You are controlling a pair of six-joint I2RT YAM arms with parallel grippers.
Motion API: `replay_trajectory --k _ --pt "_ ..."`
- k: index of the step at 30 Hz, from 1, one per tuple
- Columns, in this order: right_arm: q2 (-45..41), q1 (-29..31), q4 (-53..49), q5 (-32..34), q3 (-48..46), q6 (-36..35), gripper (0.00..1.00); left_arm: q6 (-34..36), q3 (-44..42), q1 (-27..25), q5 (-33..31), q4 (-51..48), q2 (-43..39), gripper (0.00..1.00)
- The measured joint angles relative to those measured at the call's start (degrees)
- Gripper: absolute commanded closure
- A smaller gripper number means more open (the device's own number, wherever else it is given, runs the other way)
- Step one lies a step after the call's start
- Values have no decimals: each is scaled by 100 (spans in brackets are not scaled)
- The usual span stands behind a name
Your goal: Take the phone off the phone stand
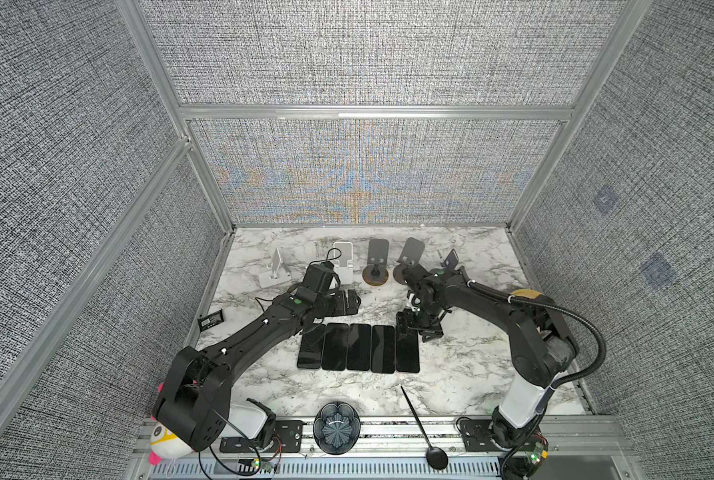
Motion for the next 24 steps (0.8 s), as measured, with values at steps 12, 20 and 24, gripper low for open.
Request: replay_trajectory --k 12,20,24 --pt "-1067 -195 507 866 39 -737 1 387 -426 33 -1137 260 -964 2" --pt "-2485 -293 1497 1797 -879 -1473 1 876 -555 131 -2055 129 -1816 2" --pt "-3134 -494 2428 2424 -1932 -1912 1 1207 -977 334 -2730 181 -2177 2"
